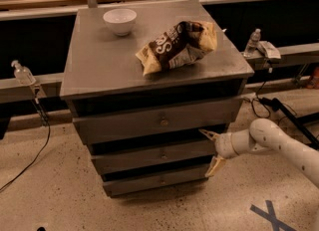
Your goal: Open middle drawer
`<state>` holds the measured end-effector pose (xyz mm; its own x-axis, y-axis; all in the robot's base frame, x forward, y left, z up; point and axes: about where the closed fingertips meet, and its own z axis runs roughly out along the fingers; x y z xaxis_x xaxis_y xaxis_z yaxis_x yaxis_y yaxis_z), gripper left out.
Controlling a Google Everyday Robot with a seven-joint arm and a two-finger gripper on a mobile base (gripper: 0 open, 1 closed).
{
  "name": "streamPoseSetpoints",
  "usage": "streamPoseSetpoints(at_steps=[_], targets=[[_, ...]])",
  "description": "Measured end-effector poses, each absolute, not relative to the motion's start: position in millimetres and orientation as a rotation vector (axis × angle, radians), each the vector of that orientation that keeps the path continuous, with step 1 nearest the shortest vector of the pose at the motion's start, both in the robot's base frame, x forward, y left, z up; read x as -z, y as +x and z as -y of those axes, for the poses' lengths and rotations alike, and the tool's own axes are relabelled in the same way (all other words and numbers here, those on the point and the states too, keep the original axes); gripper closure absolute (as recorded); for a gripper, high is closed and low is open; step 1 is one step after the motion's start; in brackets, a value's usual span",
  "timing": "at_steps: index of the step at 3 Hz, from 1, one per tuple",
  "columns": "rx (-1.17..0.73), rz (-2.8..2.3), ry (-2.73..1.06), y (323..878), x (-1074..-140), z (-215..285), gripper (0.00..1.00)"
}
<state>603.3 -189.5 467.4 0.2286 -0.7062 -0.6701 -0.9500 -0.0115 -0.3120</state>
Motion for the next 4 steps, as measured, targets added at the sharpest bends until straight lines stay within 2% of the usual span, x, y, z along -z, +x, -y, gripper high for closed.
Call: streamPoseSetpoints(at_steps=[1, 2, 3, 4], targets=[[-0.452, -1.509, -1.79, 625, -455, 187, 0.0], [-0.483, -1.504, -1.805, 644, -440, 185, 0.14], [-0.512, -1.524, -1.827, 654, -426, 184, 0.34], [-0.547, -1.531, -1.838, 650, -417, 183, 0.28]])
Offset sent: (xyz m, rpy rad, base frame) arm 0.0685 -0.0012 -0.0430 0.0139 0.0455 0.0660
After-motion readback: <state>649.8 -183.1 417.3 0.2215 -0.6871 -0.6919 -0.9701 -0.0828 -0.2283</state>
